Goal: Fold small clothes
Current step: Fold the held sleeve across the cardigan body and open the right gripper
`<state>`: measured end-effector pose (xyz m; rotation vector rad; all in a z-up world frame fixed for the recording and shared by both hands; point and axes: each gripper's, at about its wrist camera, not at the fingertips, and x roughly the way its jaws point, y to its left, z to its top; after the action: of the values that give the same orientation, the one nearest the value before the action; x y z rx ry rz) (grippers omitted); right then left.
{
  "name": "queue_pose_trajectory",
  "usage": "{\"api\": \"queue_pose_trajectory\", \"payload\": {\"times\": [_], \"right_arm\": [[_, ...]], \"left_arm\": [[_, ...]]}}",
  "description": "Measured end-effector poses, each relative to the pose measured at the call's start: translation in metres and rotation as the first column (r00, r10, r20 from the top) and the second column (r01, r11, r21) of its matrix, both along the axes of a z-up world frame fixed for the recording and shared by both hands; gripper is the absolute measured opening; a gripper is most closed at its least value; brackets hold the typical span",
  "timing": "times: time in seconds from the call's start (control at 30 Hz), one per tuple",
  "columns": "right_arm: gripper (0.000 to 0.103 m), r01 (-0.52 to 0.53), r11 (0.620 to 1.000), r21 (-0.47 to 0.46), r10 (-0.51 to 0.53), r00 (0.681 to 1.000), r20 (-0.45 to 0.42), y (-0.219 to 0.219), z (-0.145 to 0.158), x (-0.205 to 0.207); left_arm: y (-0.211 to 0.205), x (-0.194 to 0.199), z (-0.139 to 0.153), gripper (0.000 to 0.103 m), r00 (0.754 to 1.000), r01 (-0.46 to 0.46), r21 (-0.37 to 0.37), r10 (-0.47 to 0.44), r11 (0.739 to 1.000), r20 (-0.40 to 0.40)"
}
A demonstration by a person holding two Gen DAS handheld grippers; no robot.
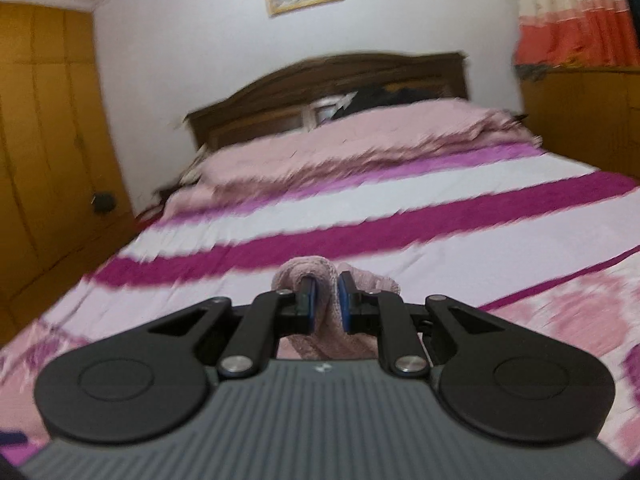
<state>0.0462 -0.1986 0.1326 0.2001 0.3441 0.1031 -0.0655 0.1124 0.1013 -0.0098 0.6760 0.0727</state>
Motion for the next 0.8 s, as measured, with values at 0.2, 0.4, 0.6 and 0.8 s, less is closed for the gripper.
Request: {"api": "queue_pose_trajectory", "payload": {"times": [0.2,0.4,0.6,0.8], "right_arm": [[0.018,-0.116,0.993,-0.015,0.112,0.982,-0.153,0.046,-0.052,0.015],[0.032,-0.151,0.987,-0.049,0.137,0.967,-0.216,0.061,-0.076,0.018],[0.062,-0.140,0.989,-0.057,0.122,0.960,-0.251,0.056,-0.080,0.008],[0.085,-0.135,0.991,-0.004,0.128,0.949,-0.288,0.041,-0.080,-0.009]], "left_arm": [[0.007,0.004,-0.011,0.103,1.000,0.003,-0.014,-0.003,1.000,-0.011],[0.009,0.016,-0.023,0.103,0.999,0.003,-0.041,-0.005,0.999,-0.042],[0.004,0.023,-0.024,0.103,0.999,0.013,-0.063,-0.016,0.998,-0.043],[-0.008,0.024,-0.016,0.103,0.999,0.041,-0.056,-0.042,0.998,-0.024]]}}
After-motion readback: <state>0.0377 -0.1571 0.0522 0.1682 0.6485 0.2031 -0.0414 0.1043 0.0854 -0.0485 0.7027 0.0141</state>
